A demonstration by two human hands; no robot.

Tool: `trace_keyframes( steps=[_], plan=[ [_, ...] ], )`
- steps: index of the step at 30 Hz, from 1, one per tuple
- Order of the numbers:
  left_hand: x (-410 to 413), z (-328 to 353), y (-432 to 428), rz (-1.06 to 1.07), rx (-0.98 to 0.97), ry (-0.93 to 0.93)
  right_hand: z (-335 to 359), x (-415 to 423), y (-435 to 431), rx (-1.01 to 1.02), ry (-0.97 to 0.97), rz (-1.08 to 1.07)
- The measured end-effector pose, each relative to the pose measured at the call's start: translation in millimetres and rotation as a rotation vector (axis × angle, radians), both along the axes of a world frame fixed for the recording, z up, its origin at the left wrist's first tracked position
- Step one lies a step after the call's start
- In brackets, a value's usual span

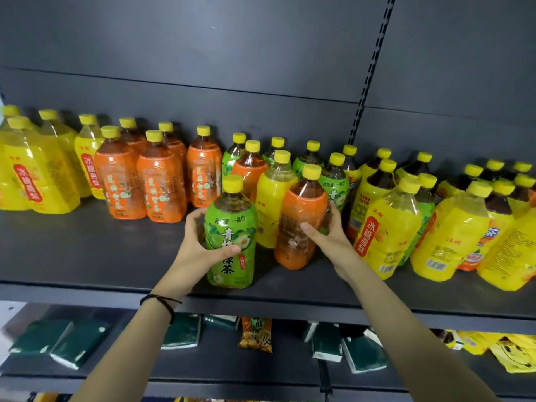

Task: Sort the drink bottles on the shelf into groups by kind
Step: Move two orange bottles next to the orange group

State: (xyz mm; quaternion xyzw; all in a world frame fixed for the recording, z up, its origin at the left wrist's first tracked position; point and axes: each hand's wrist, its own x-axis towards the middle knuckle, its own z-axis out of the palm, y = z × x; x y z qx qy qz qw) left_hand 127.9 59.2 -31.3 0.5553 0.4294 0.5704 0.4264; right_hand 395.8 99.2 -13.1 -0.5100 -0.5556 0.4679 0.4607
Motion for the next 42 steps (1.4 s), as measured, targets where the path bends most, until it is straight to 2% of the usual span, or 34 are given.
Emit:
trace_keyframes(
  steps=[3, 13, 22, 28, 32, 36, 39, 42],
  plan=[
    [-5, 2, 5, -0.003, -0.004, 0.002, -3, 2, 12, -0.045, 0.023, 0.130],
    [12, -4, 18, -0.018, 0.009, -0.011, -11, 29, 1, -0.026, 0.078, 0.231],
    [50, -6, 25, -0.035, -0.010, 0.016, -23, 56, -34, 0.081, 0.108, 0.106],
    [84, -9, 31, 0.103, 0.035, 0.134, -21, 67, -43, 0.056, 0.136, 0.084],
    [108, -5, 33, 0.135, 0.047, 0.173, -20, 58, -49, 0.083, 0.150, 0.016],
    [130, 1, 34, 0.264, 0.098, 0.267, -19, 42, -57, 0.111, 0.173, -0.052],
    [122, -1, 30, 0.208, 0.049, 0.285, -16, 30, -70, 0.120, 0.179, -0.053],
    [110, -4, 29, 0.008, -0.039, 0.225, -18, 27, -76, 0.121, 0.189, -0.087]
  ],
)
